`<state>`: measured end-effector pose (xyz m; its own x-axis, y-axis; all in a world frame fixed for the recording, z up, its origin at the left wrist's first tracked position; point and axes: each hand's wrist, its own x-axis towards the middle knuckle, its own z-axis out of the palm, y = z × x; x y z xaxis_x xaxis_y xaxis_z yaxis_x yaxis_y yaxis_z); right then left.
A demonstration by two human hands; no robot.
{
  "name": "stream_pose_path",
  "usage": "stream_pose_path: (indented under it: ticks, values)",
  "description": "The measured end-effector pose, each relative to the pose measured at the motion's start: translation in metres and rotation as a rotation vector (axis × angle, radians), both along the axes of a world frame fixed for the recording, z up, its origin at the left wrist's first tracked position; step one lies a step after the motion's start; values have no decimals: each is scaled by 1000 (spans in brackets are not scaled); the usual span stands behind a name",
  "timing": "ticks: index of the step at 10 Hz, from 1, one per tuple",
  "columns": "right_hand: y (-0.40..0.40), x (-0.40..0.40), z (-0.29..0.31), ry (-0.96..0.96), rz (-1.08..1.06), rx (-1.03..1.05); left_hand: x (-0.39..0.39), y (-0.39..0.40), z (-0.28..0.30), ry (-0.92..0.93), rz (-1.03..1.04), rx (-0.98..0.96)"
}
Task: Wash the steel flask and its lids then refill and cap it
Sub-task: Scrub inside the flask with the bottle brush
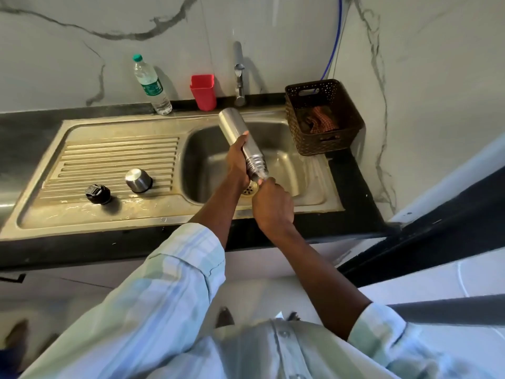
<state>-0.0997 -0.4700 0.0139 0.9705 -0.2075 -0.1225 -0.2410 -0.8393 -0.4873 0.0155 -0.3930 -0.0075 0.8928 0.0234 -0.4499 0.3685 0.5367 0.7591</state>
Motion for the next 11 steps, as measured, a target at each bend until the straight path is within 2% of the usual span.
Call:
stream_pose_path:
  ticks: [1, 2, 3, 4, 5, 6, 7, 8, 9, 10, 11]
  values:
    - [-6, 11, -8, 171, -130, 678, 0, 6, 0, 23, -41, 22]
    - [-16, 17, -9, 582, -315, 1784, 0, 11, 0, 12, -76, -83]
    - [-11, 10, 1, 401, -215, 1111, -2, 6, 2, 8, -64, -36]
    - [5, -2, 5, 26, -12, 96, -5, 0, 5, 13, -63, 8]
    - [-2, 9, -1, 107, -87, 502, -3, 2, 6, -2, -95, 21]
    - [-21, 19, -9, 576, -259, 1917, -1, 7, 5, -18, -93, -70]
    - [-19, 17, -9, 457, -226, 1603, 2, 6, 3, -30, -100, -43]
    - [-9, 8, -1, 185, -86, 394, 6, -2, -1, 1, 35, 137]
    - [-5, 2, -2, 25, -10, 137, 10, -3, -3, 18, 97, 123]
    - [-21, 13, -4, 427, -212, 1357, 7, 7, 0, -36, 19, 79]
    - [-25, 11, -3, 508, -226, 1700, 7, 11, 1, -34, 34, -59]
